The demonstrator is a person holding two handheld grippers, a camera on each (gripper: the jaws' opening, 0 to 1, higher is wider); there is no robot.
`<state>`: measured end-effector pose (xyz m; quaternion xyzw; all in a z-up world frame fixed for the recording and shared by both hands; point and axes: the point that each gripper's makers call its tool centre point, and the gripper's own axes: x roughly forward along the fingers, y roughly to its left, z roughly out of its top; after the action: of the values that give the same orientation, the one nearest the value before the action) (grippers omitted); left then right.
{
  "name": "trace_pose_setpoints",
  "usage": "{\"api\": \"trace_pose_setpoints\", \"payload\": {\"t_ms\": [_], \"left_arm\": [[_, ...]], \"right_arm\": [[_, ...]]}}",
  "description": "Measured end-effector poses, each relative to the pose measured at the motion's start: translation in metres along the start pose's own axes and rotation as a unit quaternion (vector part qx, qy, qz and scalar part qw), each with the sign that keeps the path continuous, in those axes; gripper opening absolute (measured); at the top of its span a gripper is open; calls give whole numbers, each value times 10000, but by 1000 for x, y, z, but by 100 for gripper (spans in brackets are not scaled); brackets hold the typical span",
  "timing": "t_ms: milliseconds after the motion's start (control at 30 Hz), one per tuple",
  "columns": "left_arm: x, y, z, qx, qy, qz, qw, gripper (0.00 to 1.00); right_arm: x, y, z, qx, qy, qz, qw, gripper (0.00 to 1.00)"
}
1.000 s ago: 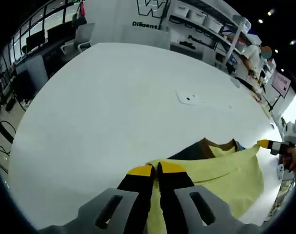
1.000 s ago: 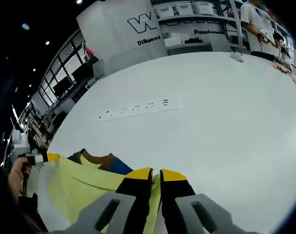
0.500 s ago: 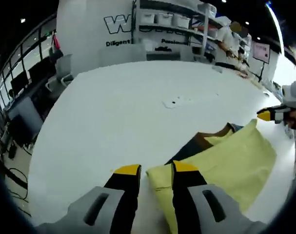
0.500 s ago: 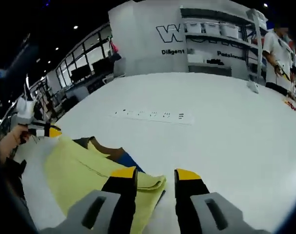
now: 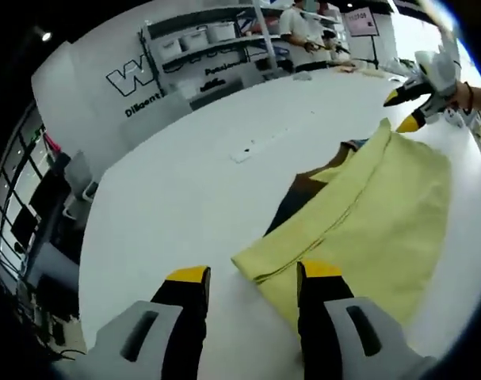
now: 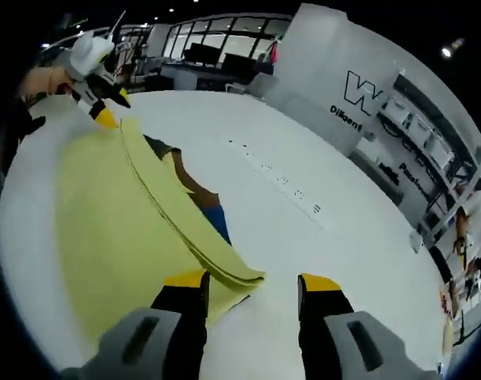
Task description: Fold the garment on the visible template until the final outline fits inside the template.
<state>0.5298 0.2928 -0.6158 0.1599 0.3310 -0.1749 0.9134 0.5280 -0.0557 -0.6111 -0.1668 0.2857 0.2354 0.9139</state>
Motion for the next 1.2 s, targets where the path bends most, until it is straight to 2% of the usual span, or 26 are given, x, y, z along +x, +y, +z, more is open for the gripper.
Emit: {"api": "trace_pose_setpoints", "payload": {"t_ms": [33, 67, 100, 167, 233, 367, 433, 467, 500, 533, 567, 600, 633, 667, 700, 733, 767, 867, 933, 967, 1067, 1167, 1200], "left_arm": [[0, 0, -1, 95, -54, 27, 9999, 52], [1, -4, -5, 303, -46, -74, 9995, 54], [2, -7, -10, 303, 3, -101, 9995, 56], [3, -9, -11, 884, -96, -93, 9960, 55], [4, -10, -11, 992, -118, -99, 9949, 53], [4, -10, -11, 936, -130, -47, 9955, 49], [4, -10, -7, 1219, -282, -77, 9921, 47], [5, -7, -9, 1643, -198, 25, 9862, 46], [8, -7, -10, 2120, -159, 70, 9771, 45], [9, -7, -10, 2190, -142, 96, 9756, 43], [14, -10, -11, 2440, -120, 53, 9697, 40], [16, -12, -10, 2510, -135, 23, 9679, 39], [16, -12, -11, 2557, -84, 26, 9667, 38], [17, -12, -9, 2699, -108, 51, 9628, 35], [18, -13, -10, 2791, -82, 69, 9602, 32], [21, -13, -12, 2771, -24, 31, 9608, 29], [23, -13, -17, 2535, 99, -53, 9673, 24], [24, -10, -19, 2392, 150, -34, 9709, 16], [23, -10, -18, 2267, 145, -54, 9739, 15], [23, -9, -18, 2197, 151, -64, 9754, 11], [23, -8, -15, 2027, 125, -73, 9791, 5], [25, -5, -10, 1897, 63, 9, 9818, 5], [26, -5, -8, 1691, 12, -20, 9856, 5]], "right_arm": [[1, 4, -5, -372, 99, 17, 9993, 44], [2, 6, -9, -702, 186, 27, 9974, 46], [4, 6, -12, -868, 250, 19, 9959, 48], [9, 7, -16, -1428, 352, 27, 9891, 51], [11, 7, -16, -1527, 366, 23, 9876, 50], [12, 8, -16, -1670, 391, 39, 9852, 48], [13, 8, -16, -1934, 472, -25, 9800, 48], [17, 6, -15, -2378, 509, -86, 9699, 45], [20, 7, -12, -2924, 505, -126, 9549, 43], [21, 8, -12, -3034, 497, -115, 9515, 40], [24, 14, -12, -3252, 487, -46, 9444, 38], [25, 12, -12, -3362, 506, -81, 9404, 36], [27, 15, -15, -3791, 602, 15, 9234, 36], [28, 16, -15, -3822, 572, 26, 9223, 35], [30, 17, -15, -4013, 563, 49, 9142, 32], [31, 15, -15, -4022, 582, 6, 9137, 28], [32, 14, -16, -3975, 621, -1, 9155, 19], [32, 13, -15, -3879, 635, 15, 9195, 0], [33, 9, -14, -3734, 647, -24, 9254, 0], [33, 8, -14, -3592, 643, -32, 9311, 0], [33, 6, -11, -3442, 607, -38, 9369, 0], [33, 4, -9, -3345, 581, -71, 9406, 0], [35, 3, -8, -3287, 578, -80, 9426, 0]]}}
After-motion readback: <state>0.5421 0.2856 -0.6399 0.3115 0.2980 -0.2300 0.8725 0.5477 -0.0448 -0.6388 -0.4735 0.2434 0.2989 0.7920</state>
